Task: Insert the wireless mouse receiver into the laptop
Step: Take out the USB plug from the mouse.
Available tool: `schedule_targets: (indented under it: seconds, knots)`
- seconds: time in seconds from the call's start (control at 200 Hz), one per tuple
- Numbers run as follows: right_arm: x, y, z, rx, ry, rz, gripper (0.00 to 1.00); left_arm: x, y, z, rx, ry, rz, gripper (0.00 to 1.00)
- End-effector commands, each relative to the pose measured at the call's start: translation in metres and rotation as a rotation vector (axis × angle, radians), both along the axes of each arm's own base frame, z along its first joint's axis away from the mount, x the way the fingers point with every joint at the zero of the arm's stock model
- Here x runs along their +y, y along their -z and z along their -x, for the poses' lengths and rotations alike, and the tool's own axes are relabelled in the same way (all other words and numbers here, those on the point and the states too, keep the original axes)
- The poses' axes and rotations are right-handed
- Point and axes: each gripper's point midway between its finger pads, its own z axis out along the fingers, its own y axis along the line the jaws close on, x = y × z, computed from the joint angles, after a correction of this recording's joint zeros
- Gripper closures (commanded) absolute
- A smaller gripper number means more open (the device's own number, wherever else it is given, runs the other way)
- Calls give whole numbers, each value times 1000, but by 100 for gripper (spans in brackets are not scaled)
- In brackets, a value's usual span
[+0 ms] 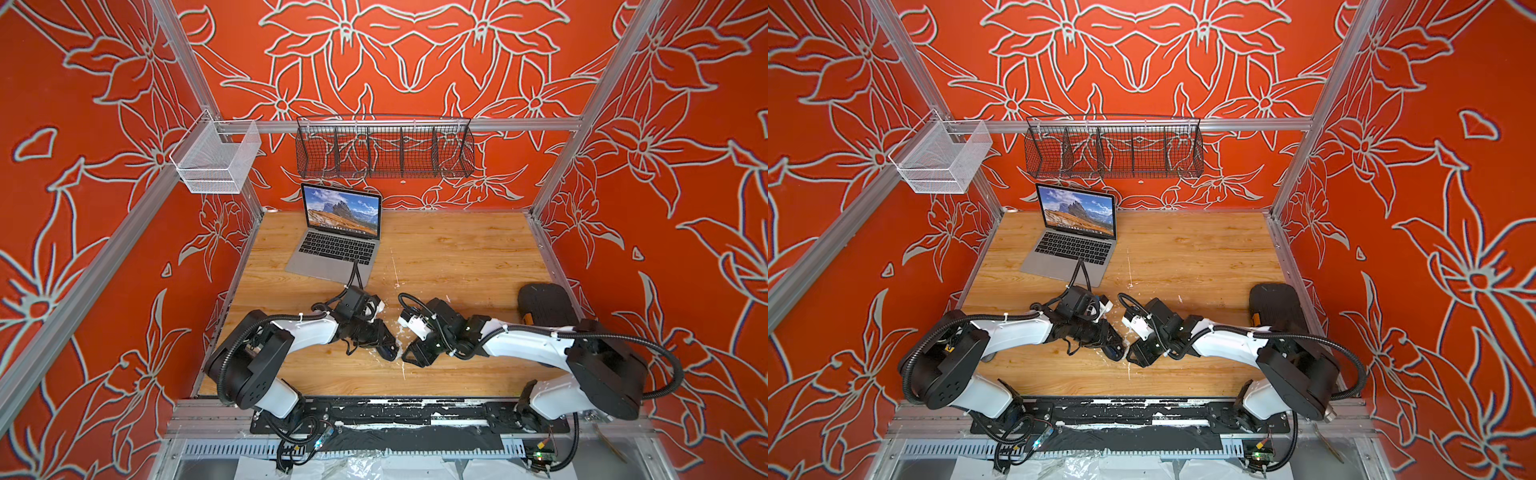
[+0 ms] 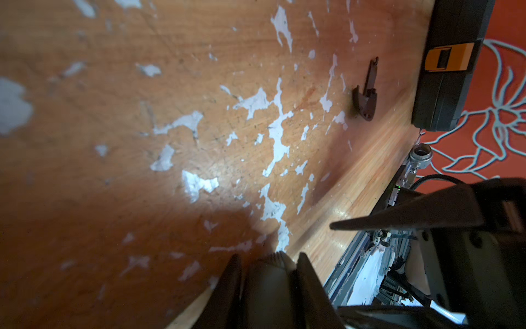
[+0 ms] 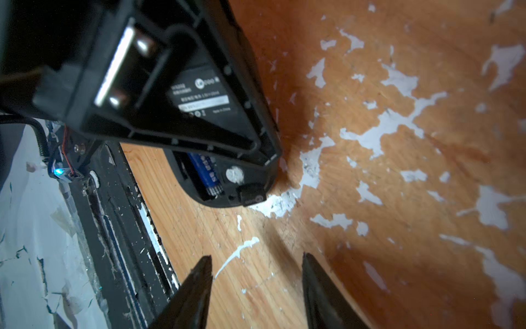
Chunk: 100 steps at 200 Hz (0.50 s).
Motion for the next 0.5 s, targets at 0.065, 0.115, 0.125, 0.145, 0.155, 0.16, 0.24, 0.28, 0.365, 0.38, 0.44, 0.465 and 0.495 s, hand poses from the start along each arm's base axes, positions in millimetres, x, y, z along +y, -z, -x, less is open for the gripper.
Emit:
schedule_targets:
  seconds: [0.065,0.115,0.125,0.145,0.155,0.16,0.24,0.28,0.365,0.38,0.44,0.465,0.495]
  knots:
    - [19,-7,-9,-32,-11,-56,55,0,2,0,7,11,-2,100]
    - [20,-6,-11,-35,-6,-57,57,1,2,0,5,10,-1,100]
    - [20,-6,-11,-34,-6,-57,58,1,2,0,6,11,-1,100]
    - [21,-5,-11,-34,-7,-58,59,1,2,0,7,11,-2,100]
    - [22,-6,-11,-35,-7,-59,60,1,2,0,7,10,-2,100]
    - [22,-6,-12,-36,-6,-60,60,1,2,0,7,10,-2,100]
    - [24,-5,-12,-32,-5,-65,63,1,2,1,7,11,1,100]
    - [25,-4,-13,-31,-5,-66,65,0,2,0,5,9,3,100]
    - [26,-2,-13,-28,-5,-67,67,0,2,1,6,12,5,100]
    - [27,-3,-14,-28,-4,-68,68,0,2,0,6,11,6,100]
    - [28,-1,-14,-26,-5,-68,69,0,2,0,7,10,8,100]
    - [28,0,-14,-25,-3,-67,70,-1,1,0,5,11,11,100]
    - [28,0,-14,-25,-3,-68,70,-1,1,0,5,12,13,100]
